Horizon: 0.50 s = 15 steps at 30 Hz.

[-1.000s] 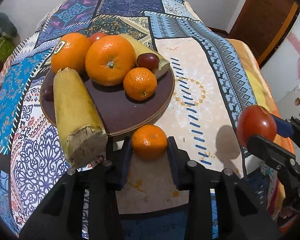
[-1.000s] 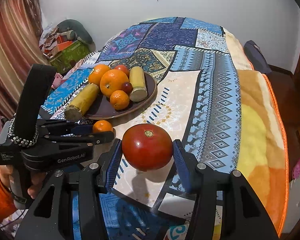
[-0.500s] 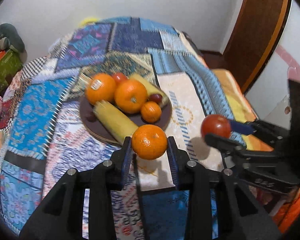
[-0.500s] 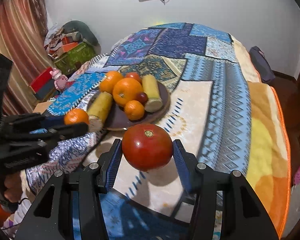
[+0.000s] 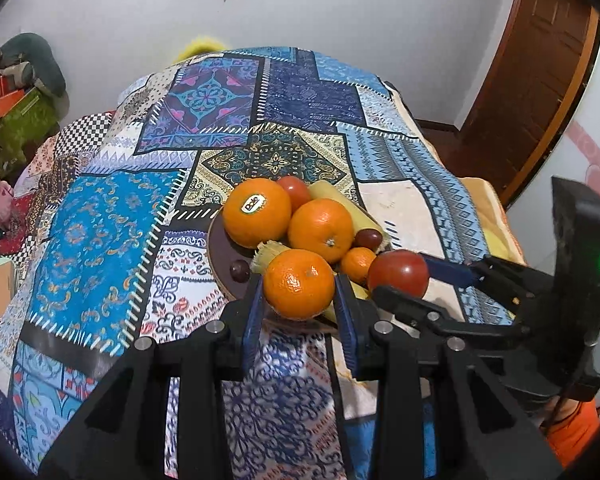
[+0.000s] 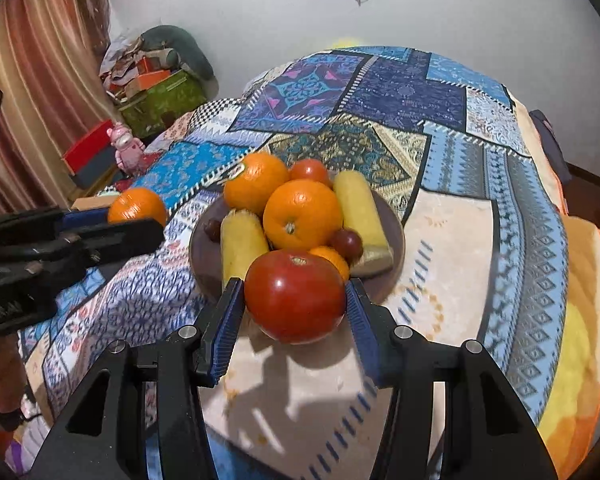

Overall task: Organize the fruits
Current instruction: 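Carry the tomato over the plate with the right tool while the left tool carries the mandarin, then lower the tomato onto the plate and open the right tool while the left tool releases the mandarin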

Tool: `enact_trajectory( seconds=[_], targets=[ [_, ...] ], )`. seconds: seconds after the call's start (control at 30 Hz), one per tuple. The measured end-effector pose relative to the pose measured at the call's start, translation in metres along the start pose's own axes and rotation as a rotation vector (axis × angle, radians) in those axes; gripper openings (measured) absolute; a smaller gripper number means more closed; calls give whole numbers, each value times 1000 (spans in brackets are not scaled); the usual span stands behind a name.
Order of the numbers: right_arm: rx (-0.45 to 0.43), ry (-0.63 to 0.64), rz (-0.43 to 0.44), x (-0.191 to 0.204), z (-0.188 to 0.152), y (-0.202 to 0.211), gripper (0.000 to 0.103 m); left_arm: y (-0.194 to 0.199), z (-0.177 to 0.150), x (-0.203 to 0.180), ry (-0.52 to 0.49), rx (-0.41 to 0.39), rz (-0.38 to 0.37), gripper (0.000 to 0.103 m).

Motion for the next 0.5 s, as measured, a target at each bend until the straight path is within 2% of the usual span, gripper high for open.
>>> enact_trajectory(
  seconds=[0.5],
  targets=[
    [-10,15,4,11,21,-24,48,-48,28,18,5,33,-13,34]
  ],
)
Point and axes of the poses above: each gripper's, at about its wrist camera, not at the fingertips, and y roughly against the way its jaws point, x to its left, z to its top, the point moved 2 cm from there along -y, roughly the way its jaws point, and after that the axes turned 11 degrees about -z, right-handed, at the moved point
